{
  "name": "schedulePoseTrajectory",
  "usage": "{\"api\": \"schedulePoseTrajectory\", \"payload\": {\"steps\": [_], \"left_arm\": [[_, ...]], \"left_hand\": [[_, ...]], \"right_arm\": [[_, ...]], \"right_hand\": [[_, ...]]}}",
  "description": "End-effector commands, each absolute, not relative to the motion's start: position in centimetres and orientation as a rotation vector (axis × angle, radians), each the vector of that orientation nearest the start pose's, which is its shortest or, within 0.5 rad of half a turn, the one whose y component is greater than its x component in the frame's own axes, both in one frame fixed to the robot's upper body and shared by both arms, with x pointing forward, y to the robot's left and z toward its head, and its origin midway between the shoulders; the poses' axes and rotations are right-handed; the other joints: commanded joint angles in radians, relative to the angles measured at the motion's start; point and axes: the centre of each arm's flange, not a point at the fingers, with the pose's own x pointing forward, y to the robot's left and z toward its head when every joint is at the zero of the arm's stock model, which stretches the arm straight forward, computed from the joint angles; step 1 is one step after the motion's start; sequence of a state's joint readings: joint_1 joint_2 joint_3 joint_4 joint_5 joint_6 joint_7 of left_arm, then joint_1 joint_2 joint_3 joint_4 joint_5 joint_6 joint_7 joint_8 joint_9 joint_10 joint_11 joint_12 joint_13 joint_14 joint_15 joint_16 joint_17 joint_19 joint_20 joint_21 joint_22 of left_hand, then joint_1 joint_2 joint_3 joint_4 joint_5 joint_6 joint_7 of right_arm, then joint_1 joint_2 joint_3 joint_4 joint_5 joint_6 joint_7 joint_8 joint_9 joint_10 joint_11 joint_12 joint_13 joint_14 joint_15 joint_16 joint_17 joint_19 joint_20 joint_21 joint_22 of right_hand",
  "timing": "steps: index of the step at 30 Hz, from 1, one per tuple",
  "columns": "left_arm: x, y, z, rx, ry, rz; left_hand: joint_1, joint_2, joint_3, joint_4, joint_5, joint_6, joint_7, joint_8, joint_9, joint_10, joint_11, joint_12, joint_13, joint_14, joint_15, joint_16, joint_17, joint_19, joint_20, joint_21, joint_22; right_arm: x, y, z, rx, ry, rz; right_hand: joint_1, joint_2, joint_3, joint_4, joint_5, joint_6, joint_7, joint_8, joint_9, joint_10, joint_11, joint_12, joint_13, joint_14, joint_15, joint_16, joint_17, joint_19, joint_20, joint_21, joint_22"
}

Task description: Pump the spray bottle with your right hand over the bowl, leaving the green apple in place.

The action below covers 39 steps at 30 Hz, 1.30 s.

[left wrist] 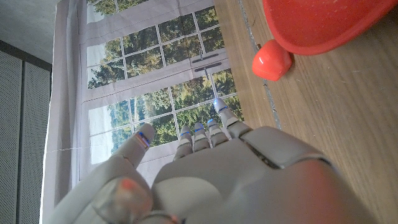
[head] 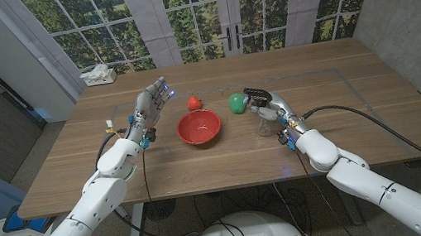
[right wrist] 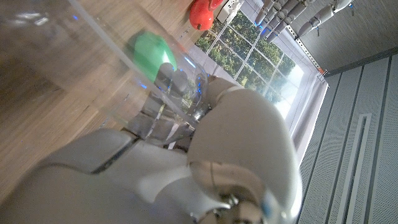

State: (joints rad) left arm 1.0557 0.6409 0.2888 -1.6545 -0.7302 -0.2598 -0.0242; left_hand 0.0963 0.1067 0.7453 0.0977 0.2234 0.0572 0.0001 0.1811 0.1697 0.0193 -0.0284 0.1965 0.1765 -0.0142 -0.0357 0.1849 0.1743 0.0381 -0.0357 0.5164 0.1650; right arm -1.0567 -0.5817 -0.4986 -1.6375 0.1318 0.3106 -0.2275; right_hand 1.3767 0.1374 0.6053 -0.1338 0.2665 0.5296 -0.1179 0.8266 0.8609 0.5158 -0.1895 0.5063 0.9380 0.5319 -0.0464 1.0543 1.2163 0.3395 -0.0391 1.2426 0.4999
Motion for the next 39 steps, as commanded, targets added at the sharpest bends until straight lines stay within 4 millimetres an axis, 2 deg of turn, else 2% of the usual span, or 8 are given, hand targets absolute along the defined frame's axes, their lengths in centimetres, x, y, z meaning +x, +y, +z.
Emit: {"api": "schedulePoseTrajectory", "payload": {"steps": [1, 9, 10, 19, 39], "left_arm": [[58.6, 28.4, -2.1, -0.063, -0.647, -0.325], [59.0, 28.3, -1.8, -0.064, -0.645, -0.331], [59.0, 28.3, -1.8, -0.064, -0.647, -0.329], [59.1, 28.2, -1.5, -0.065, -0.653, -0.33], [57.6, 28.2, -1.8, -0.074, -0.666, -0.304]], "left_hand": [[-0.011, 0.059, 0.001, 0.007, 0.004, 0.007, -0.004, 0.002, 0.005, -0.002, -0.003, -0.003, 0.004, -0.002, -0.013, -0.002, 0.001, 0.012, -0.002, -0.003, 0.004], [-0.012, 0.058, 0.002, 0.007, 0.005, 0.006, -0.005, 0.001, 0.005, -0.002, -0.005, -0.003, 0.004, -0.003, -0.013, -0.002, 0.001, 0.013, -0.002, -0.006, 0.004], [-0.012, 0.058, 0.002, 0.007, 0.005, 0.006, -0.005, 0.001, 0.005, -0.002, -0.005, -0.003, 0.004, -0.003, -0.012, -0.002, 0.001, 0.013, -0.002, -0.006, 0.004], [-0.013, 0.058, 0.003, 0.007, 0.006, 0.006, -0.006, 0.001, 0.005, -0.002, -0.003, -0.003, 0.004, -0.003, -0.013, -0.003, 0.001, 0.014, -0.003, -0.009, 0.004], [-0.015, 0.059, 0.006, 0.006, 0.007, 0.006, -0.006, 0.001, 0.005, -0.002, -0.005, -0.003, 0.004, -0.003, -0.012, -0.003, 0.0, 0.016, -0.003, -0.015, 0.004]], "right_arm": [[56.6, -19.5, -6.4, -0.388, -0.75, 0.254], [56.2, -20.0, -5.4, -0.387, -0.773, 0.236], [56.1, -20.1, -5.2, -0.391, -0.775, 0.241], [55.8, -20.7, -4.3, -0.386, -0.795, 0.229], [55.0, -21.8, -2.8, -0.4, -0.822, 0.245]], "right_hand": [[0.032, 0.05, 0.059, -0.016, -0.008, 0.004, 0.015, 0.022, 0.033, -0.01, 0.001, 0.03, 0.067, 0.01, -0.154, 0.007, 0.0, 0.016, -0.115, 0.02, -0.03], [0.027, 0.047, 0.068, -0.02, -0.013, -0.007, 0.021, 0.016, 0.033, -0.015, 0.0, 0.056, 0.121, 0.016, -0.157, -0.001, -0.001, 0.019, -0.12, 0.034, -0.058], [0.025, 0.048, 0.07, -0.021, -0.014, -0.008, 0.023, 0.021, 0.044, -0.018, 0.0, 0.065, 0.139, 0.02, -0.157, -0.003, -0.001, 0.02, -0.12, 0.038, -0.069], [0.02, 0.048, 0.077, -0.022, -0.018, -0.005, 0.028, 0.02, 0.044, -0.025, 0.0, 0.086, 0.188, 0.029, -0.158, -0.008, 0.0, 0.026, -0.125, 0.053, -0.099], [0.013, 0.046, 0.084, -0.024, -0.019, -0.005, 0.031, 0.017, 0.04, -0.029, 0.0, 0.095, 0.219, 0.036, -0.16, -0.014, 0.001, 0.027, -0.127, 0.07, -0.135]]}}
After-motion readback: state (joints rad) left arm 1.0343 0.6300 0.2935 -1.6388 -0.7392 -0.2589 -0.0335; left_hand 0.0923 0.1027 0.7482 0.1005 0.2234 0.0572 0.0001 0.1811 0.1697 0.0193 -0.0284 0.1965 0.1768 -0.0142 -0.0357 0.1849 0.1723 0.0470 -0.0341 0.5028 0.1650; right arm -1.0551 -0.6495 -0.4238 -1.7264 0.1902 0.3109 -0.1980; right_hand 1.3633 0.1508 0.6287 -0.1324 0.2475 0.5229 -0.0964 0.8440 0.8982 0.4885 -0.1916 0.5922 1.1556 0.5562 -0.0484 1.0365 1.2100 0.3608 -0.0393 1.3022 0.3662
